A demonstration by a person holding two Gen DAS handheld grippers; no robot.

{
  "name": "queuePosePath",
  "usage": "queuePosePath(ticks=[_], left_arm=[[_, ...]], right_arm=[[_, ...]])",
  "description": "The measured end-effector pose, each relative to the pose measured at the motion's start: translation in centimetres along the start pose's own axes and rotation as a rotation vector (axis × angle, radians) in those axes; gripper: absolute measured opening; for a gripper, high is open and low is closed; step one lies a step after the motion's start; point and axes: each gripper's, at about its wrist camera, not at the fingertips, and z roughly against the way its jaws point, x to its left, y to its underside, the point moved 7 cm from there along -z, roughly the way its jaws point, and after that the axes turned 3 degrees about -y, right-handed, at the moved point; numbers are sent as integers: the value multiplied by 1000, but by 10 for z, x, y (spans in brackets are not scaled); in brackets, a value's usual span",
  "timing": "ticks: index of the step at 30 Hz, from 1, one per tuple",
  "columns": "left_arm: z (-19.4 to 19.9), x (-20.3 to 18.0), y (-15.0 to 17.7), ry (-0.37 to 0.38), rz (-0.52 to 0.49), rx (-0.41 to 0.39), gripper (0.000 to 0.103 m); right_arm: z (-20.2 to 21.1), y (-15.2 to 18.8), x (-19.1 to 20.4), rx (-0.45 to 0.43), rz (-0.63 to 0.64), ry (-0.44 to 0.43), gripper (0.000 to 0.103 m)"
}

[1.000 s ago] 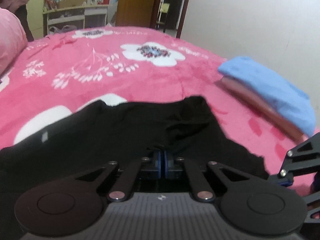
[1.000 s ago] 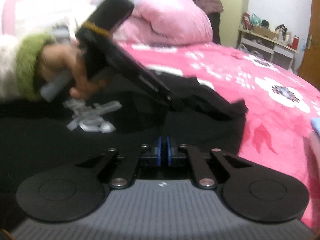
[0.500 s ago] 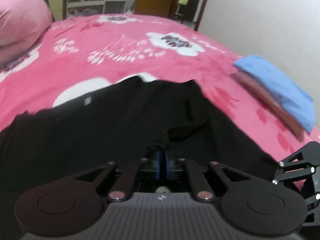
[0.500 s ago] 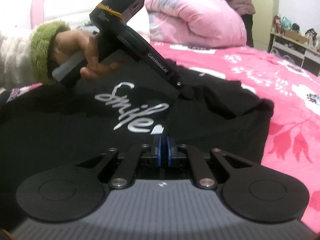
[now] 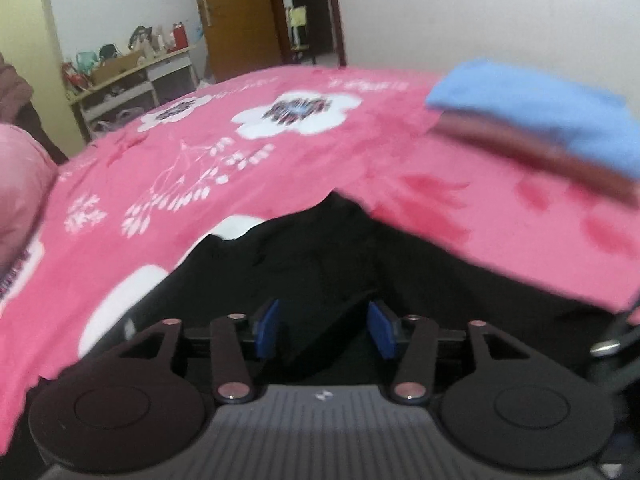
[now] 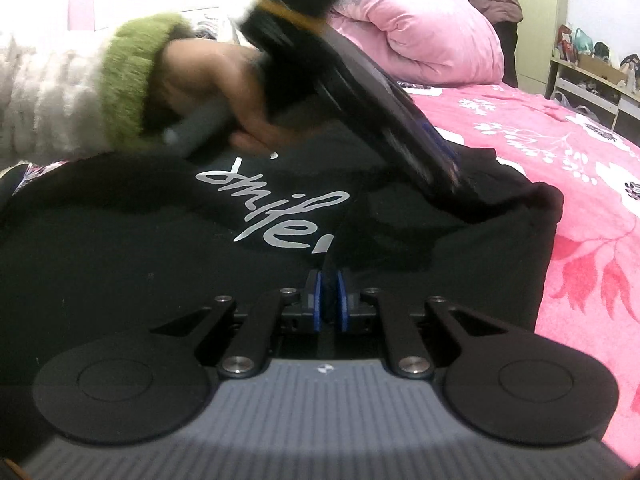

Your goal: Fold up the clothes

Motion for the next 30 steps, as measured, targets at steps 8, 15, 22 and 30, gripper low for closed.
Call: queuePosePath(ticks=[8, 15, 22, 30], left_arm=[[-17, 69, 13, 154, 516, 71, 7], [-16, 65, -12, 217, 507, 21, 29], [-45, 25, -42, 229, 391, 20, 12], [-82, 30, -63, 188, 427, -18, 7]], right_arm=[[0, 0, 1, 1, 7, 3, 9], [0, 0, 2, 3, 15, 6, 9], [-1, 1, 3, 2, 15, 5, 9], [-2, 1, 4, 2, 18, 7, 9]])
